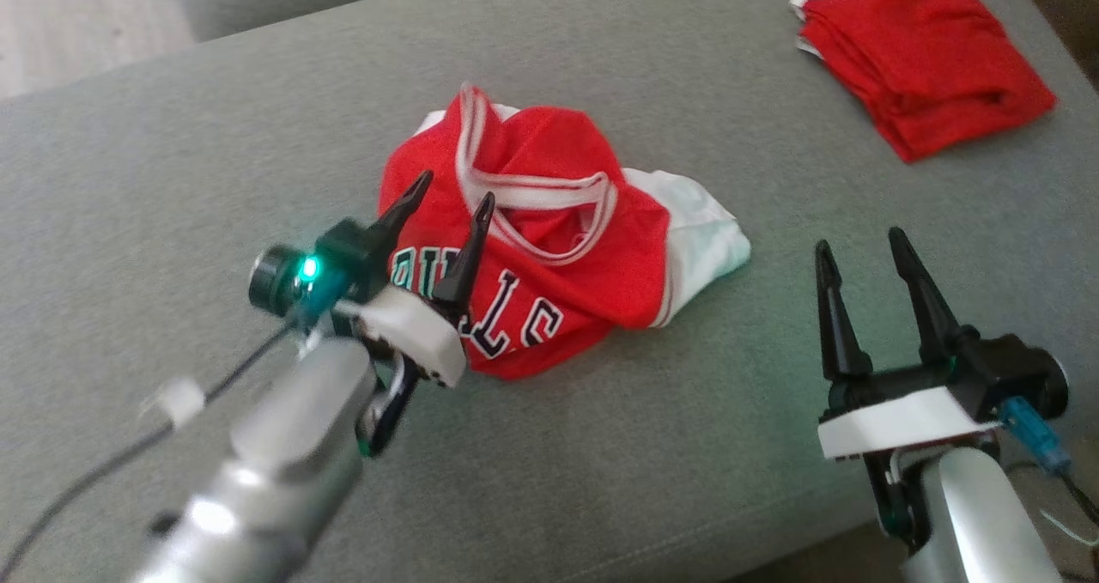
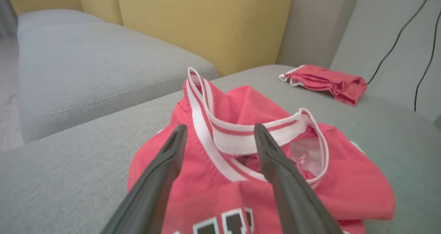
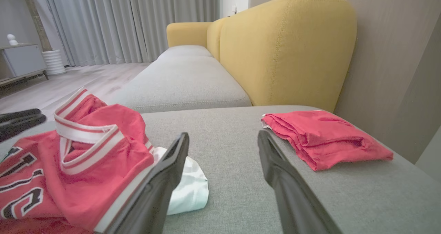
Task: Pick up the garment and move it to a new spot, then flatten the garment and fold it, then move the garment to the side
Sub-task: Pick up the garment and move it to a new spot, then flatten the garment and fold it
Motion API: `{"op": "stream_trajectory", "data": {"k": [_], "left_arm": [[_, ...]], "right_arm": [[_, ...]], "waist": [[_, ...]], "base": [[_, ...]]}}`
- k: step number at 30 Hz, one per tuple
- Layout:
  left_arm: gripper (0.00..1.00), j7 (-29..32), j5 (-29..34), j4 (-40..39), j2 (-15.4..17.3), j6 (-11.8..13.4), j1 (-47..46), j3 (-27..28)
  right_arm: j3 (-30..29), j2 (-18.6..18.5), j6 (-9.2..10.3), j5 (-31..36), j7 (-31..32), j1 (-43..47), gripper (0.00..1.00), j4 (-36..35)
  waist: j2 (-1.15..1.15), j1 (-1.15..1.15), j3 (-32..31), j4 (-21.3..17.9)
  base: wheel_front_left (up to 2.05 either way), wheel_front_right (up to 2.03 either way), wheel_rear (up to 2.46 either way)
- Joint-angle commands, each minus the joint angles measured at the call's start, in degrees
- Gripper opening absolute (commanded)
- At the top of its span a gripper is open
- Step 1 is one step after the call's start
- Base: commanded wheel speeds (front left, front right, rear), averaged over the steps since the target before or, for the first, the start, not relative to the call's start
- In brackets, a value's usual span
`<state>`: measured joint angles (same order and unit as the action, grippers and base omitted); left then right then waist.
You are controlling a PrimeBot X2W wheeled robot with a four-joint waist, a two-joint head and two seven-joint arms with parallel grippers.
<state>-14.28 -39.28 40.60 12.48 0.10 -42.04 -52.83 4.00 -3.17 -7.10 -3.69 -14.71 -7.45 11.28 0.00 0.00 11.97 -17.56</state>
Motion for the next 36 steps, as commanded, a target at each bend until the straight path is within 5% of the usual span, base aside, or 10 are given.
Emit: {"op": "stream_trajectory", "data": {"k": [1, 5, 11, 16, 22, 36], "left_arm": [[1.0, -0.7, 1.6, -4.8, 0.6, 1.7, 1.6, 6.0], [1.0, -0.7, 7.5, -13.5, -1.2, 3.7, 14.8, 16.3], [1.0, -0.7, 15.0, -22.9, -6.1, 3.2, 31.1, 29.2], [1.0, -0.7, 20.6, -30.4, -8.2, 3.2, 39.0, 36.0], [1.0, -0.7, 26.3, -38.5, -9.5, 2.8, 49.4, 39.3], [1.0, -0.7, 28.1, -37.9, -9.6, 3.3, 55.8, 42.5]], "right_arm": [[0.7, 0.2, -0.39, -0.2, -0.3, 0.3, 1.0, -0.8], [-0.8, 0.2, -0.39, -0.3, -0.3, 3.1, 1.0, 1.0], [-2.7, 0.3, -0.39, -1.7, -0.3, 8.7, 1.0, 0.2], [-1.7, 0.3, -0.39, -2.7, -0.3, 11.6, 1.0, -1.1], [-0.7, 0.3, -0.39, -3.1, -0.3, 15.6, 1.0, -1.6], [0.8, 0.3, -0.39, -2.1, -0.3, 18.6, 1.0, -1.7]], "waist": [[0.0, 0.0, -1.9, 2.7], [0.0, 0.0, -5.9, 7.5], [0.0, 0.0, -12.3, 14.4], [0.0, 0.0, -15.4, 16.4], [0.0, 0.0, -19.2, 17.1], [0.0, 0.0, -21.9, 15.7]], "base": [[0.0, 0.0, 0.0], [0.0, 0.0, 0.0], [0.0, 0.0, 0.0], [0.0, 0.0, 0.0], [0.0, 0.0, 0.0], [0.0, 0.0, 0.0]]}}
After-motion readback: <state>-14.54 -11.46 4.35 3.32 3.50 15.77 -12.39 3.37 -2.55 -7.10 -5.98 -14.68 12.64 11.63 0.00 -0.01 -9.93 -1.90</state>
